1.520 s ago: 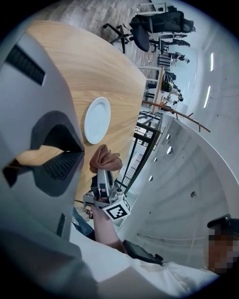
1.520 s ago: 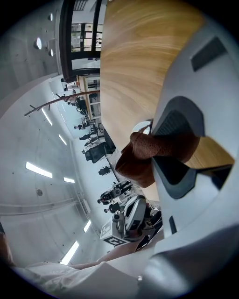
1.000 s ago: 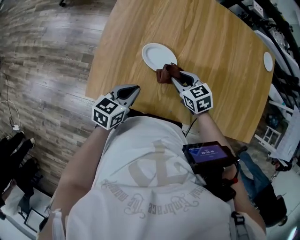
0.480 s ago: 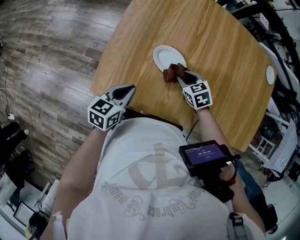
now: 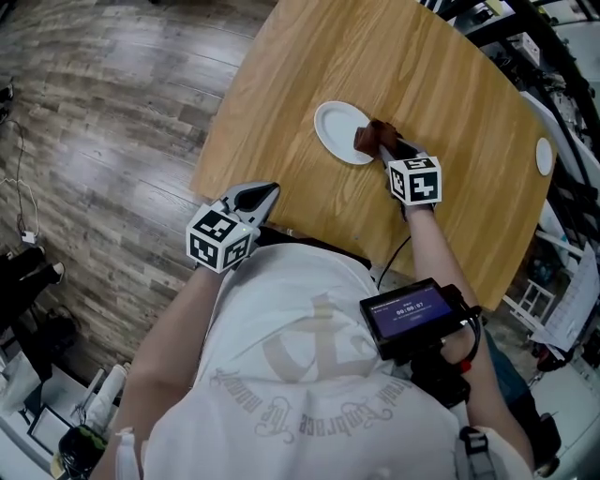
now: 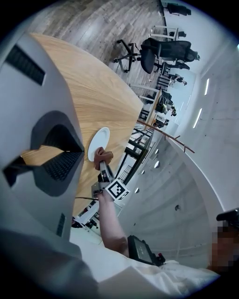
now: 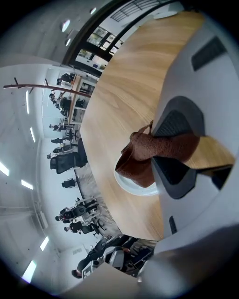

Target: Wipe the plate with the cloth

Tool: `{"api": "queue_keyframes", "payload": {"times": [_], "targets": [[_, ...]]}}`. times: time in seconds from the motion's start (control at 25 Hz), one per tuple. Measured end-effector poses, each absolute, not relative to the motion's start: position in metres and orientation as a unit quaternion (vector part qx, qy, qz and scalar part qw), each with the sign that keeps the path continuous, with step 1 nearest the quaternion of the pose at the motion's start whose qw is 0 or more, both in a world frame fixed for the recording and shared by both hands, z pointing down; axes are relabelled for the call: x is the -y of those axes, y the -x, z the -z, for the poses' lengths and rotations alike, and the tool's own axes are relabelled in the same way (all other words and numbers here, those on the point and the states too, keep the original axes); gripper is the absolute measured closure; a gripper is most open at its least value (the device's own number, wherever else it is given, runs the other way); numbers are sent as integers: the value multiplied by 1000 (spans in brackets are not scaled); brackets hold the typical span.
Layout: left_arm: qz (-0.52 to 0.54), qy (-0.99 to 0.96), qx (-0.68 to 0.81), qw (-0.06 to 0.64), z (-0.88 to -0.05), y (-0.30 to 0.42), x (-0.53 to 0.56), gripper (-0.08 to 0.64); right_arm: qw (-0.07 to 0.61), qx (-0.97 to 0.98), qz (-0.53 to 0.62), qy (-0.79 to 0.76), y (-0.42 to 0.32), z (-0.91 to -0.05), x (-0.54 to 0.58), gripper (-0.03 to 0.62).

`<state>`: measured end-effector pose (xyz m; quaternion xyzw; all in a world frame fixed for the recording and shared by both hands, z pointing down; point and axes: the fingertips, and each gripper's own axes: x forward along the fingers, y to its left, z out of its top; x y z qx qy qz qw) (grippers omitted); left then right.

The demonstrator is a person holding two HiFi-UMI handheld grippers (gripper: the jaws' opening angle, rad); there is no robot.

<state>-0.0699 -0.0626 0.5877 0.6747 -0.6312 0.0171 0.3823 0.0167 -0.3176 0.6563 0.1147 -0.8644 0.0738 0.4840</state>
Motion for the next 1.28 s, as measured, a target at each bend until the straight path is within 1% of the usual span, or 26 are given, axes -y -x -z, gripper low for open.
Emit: {"api": "queue_keyframes", "payload": {"times": [0.32, 0.52, 0.88, 1.12, 1.28], "targets": [[-16, -678, 629, 381, -588, 69, 70, 549, 475, 879, -22, 16, 9, -653, 246, 463], [-14, -677, 629, 382, -588, 62, 71, 549, 469, 881, -23, 57, 16, -655, 225, 463], [-16, -669, 632, 390, -591, 64, 66, 549, 487, 873, -7, 24, 21, -661, 266, 463], [-20, -668, 633, 391, -591, 64, 62, 549, 487, 870, -26, -72, 21, -653, 317, 463], [-21, -667, 633, 392, -592, 64, 63, 549, 497, 865, -21, -63, 25, -658, 314, 463]]}}
